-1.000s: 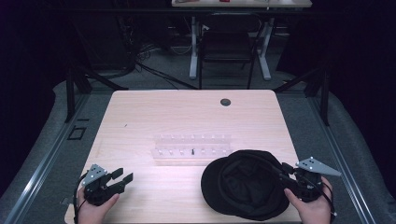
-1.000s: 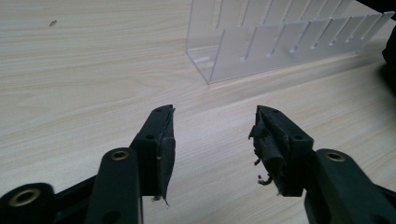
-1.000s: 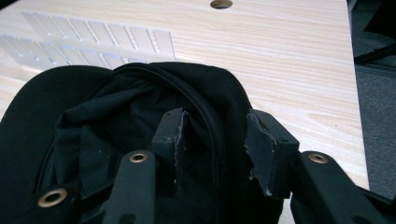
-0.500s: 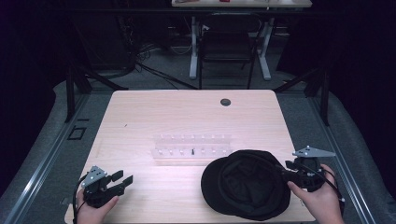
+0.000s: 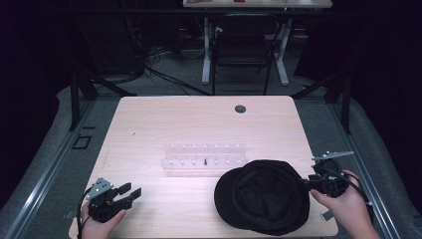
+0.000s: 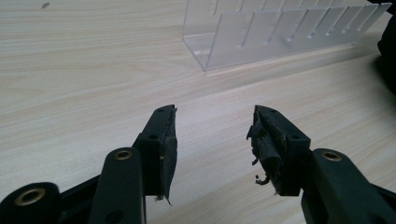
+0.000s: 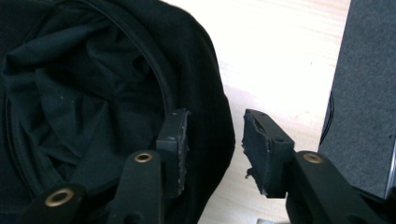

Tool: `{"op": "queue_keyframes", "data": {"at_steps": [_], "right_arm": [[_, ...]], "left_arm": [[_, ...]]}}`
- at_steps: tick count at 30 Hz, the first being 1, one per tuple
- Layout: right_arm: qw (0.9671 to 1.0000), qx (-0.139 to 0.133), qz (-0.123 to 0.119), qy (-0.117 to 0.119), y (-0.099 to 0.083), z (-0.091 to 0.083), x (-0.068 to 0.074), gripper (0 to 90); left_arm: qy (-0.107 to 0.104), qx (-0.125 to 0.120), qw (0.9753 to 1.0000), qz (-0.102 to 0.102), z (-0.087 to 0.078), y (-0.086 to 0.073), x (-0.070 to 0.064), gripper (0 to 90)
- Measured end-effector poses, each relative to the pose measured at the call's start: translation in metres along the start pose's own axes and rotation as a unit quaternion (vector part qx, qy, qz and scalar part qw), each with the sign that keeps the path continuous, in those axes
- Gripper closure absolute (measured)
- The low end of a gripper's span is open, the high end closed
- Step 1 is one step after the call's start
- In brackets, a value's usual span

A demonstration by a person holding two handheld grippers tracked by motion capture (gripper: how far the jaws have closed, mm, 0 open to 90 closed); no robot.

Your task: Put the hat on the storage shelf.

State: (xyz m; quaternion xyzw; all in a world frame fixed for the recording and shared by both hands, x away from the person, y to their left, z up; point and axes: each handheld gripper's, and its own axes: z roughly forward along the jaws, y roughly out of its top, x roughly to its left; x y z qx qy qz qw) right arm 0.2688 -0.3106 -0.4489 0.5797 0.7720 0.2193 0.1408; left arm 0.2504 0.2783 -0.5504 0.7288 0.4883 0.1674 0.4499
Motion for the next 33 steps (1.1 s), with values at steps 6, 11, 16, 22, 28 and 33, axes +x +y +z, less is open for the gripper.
{"op": "queue_keyframes", "data": {"at_steps": [6,11,16,22,28,33], "right_arm": [[0.9993,0.017,0.027,0.020,-0.004,0.002,-0.006,64.4],[0.9991,0.027,0.023,0.021,-0.009,0.002,-0.005,64.4],[0.9990,0.034,0.021,0.021,-0.015,0.004,-0.005,63.9],[0.9983,0.041,0.030,0.028,-0.022,0.009,-0.006,69.0],[0.9970,0.052,0.044,0.037,-0.020,0.012,-0.010,80.2],[0.9955,0.057,0.062,0.044,-0.013,0.015,-0.017,83.5]], "left_arm": [[-0.005,0.005,1.0000,0.000,0.001,0.000,-0.001,52.2],[-0.004,0.005,1.0000,0.000,0.001,0.000,-0.001,52.1],[-0.001,0.004,1.0000,-0.001,0.001,0.000,-0.001,52.0],[-0.001,0.004,1.0000,-0.001,0.001,0.000,-0.001,51.9],[0.002,0.004,1.0000,-0.002,0.001,0.000,0.000,51.8],[0.002,0.005,1.0000,-0.002,0.000,0.000,0.001,51.7]]}}
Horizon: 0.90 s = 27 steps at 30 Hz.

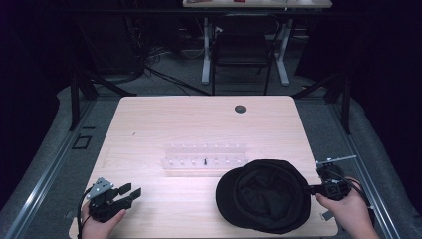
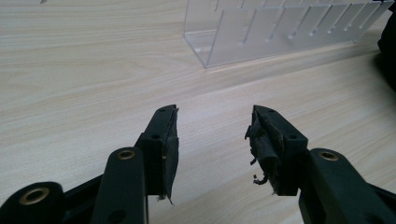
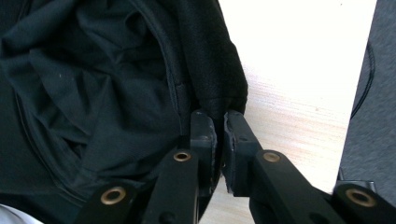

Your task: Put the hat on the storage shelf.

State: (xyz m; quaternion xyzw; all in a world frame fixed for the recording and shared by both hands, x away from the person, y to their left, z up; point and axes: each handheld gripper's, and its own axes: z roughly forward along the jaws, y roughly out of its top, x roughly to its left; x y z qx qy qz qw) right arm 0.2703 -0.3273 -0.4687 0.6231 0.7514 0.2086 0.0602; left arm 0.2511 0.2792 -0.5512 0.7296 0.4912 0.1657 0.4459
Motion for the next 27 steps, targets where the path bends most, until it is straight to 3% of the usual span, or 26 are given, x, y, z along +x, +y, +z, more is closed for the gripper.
{"op": "queue_keyframes", "data": {"at_steps": [5,13,27], "right_arm": [[0.9999,0.001,0.010,-0.006,0.010,0.003,-0.003,84.5],[0.9997,0.017,0.006,-0.016,0.024,0.007,-0.008,81.5],[0.9994,0.030,0.000,-0.017,0.023,0.017,-0.011,76.6]], "left_arm": [[0.001,0.001,1.0000,-0.002,0.000,0.000,0.001,51.7],[0.002,0.000,1.0000,-0.002,-0.001,-0.001,0.002,51.7],[0.001,0.002,1.0000,-0.002,0.000,0.000,0.002,51.7]]}}
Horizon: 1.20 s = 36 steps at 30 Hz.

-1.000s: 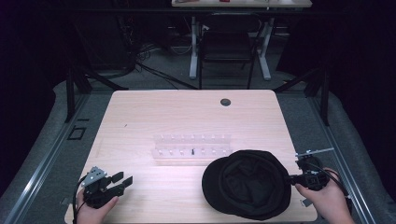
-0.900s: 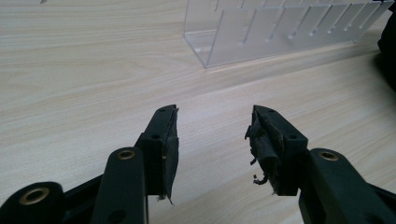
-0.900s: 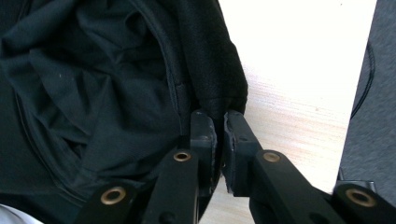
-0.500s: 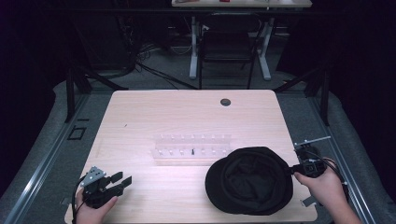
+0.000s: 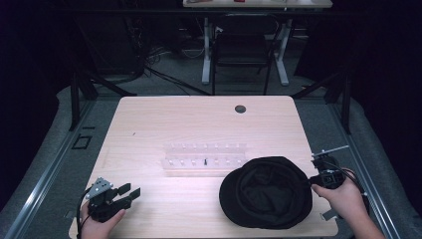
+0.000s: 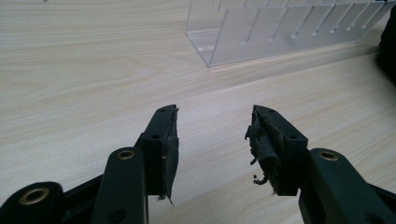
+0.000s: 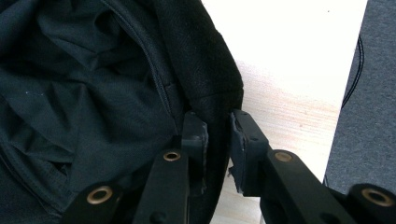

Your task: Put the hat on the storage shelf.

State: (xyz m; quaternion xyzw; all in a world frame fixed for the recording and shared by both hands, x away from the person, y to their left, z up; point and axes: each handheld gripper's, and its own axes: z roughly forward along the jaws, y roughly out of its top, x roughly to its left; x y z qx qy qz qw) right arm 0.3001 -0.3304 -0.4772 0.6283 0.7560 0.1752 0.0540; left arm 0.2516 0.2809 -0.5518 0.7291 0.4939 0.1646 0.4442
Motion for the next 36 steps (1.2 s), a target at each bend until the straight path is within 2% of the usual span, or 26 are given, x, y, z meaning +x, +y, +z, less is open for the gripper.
{"op": "queue_keyframes", "data": {"at_steps": [7,12,25,26,27,30,31,36], "right_arm": [[0.9996,0.006,-0.026,-0.005,0.003,0.001,0.002,76.6],[0.9995,0.010,-0.031,0.000,0.004,0.002,0.002,83.6],[0.9994,0.026,-0.021,0.011,0.006,-0.006,0.005,86.3],[0.9995,0.022,-0.012,0.017,0.006,-0.007,0.006,86.4],[0.9993,0.031,-0.016,0.016,0.007,-0.009,0.005,86.5],[0.9991,0.031,-0.007,0.027,0.008,-0.014,0.006,86.6],[0.9993,0.022,0.000,0.029,0.007,-0.014,0.007,86.7],[0.9991,0.021,-0.009,0.036,0.006,-0.023,0.010,86.8]], "left_arm": [[0.000,0.001,1.0000,0.000,0.000,0.000,0.000,51.7],[0.002,-0.002,1.0000,-0.001,0.000,0.000,0.001,51.7],[0.002,-0.001,1.0000,-0.002,0.000,0.000,0.000,51.7],[0.001,0.000,1.0000,-0.002,0.000,0.000,0.000,51.7],[0.001,0.000,1.0000,-0.002,0.000,0.000,0.000,51.7],[0.002,-0.001,1.0000,-0.002,0.000,-0.001,0.000,51.7],[0.002,-0.001,1.0000,-0.002,0.000,-0.001,0.000,51.7],[0.002,-0.002,1.0000,-0.003,0.000,-0.001,0.001,51.7]]}}
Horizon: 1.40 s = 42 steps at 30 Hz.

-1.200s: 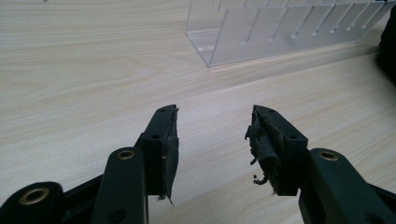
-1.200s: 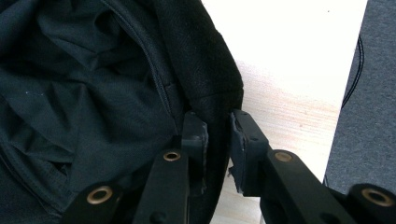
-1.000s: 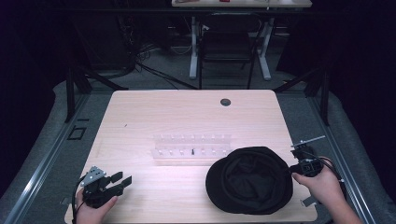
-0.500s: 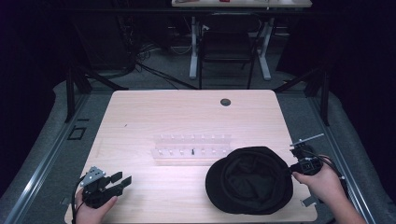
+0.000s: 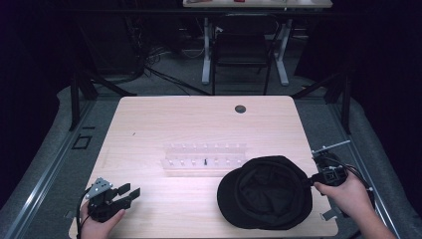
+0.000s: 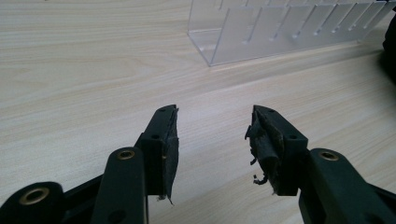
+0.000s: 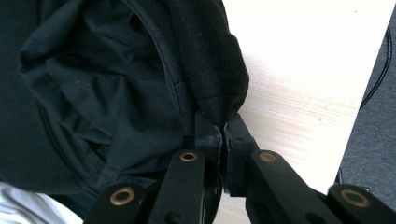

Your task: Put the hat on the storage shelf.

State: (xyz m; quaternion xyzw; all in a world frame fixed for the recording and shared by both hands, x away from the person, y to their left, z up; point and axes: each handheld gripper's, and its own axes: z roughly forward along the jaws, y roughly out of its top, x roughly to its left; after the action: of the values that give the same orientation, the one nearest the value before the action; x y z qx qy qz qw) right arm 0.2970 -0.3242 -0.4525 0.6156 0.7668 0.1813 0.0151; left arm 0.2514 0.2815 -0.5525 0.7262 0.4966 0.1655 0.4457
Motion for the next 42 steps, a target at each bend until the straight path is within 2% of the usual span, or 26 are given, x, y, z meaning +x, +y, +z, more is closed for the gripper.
{"op": "queue_keyframes", "data": {"at_steps": [4,10,19,23,28,30,35,40,41,42], "right_arm": [[0.9999,-0.002,-0.007,0.008,0.000,-0.007,0.004,86.7],[0.9999,0.003,-0.005,0.009,0.000,-0.014,0.011,87.0],[0.9995,-0.010,0.013,0.028,0.001,-0.018,0.008,87.5],[0.9996,-0.002,0.010,0.028,0.002,-0.018,0.009,87.4],[0.9988,0.003,0.024,0.042,0.001,-0.021,0.008,87.6],[0.9975,0.002,0.036,0.060,0.000,-0.024,0.006,87.8],[0.9958,-0.003,0.046,0.079,0.000,-0.026,0.006,88.1],[0.9949,-0.005,0.049,0.088,0.001,-0.029,0.007,88.1],[0.9932,-0.009,0.055,0.102,0.002,-0.031,0.007,88.1],[0.9932,-0.009,0.055,0.102,0.002,-0.031,0.007,88.1]], "left_arm": [[0.000,0.000,1.0000,0.000,0.000,0.000,0.000,51.7],[-0.001,0.003,1.0000,0.001,0.000,0.000,0.000,51.6],[0.000,0.002,1.0000,-0.002,0.000,0.000,0.000,51.5],[0.000,0.001,1.0000,-0.002,0.000,0.000,0.001,51.3],[0.001,0.004,1.0000,-0.002,0.000,0.000,0.001,51.1],[0.002,0.001,1.0000,-0.002,0.000,0.000,0.001,51.1],[0.001,0.001,1.0000,0.000,0.001,0.001,0.000,51.0],[0.000,0.002,1.0000,0.000,0.001,0.001,0.000,51.0],[0.000,0.004,1.0000,0.000,0.001,0.000,0.000,51.0],[0.000,0.004,1.0000,0.000,0.001,0.000,0.000,51.0]]}}
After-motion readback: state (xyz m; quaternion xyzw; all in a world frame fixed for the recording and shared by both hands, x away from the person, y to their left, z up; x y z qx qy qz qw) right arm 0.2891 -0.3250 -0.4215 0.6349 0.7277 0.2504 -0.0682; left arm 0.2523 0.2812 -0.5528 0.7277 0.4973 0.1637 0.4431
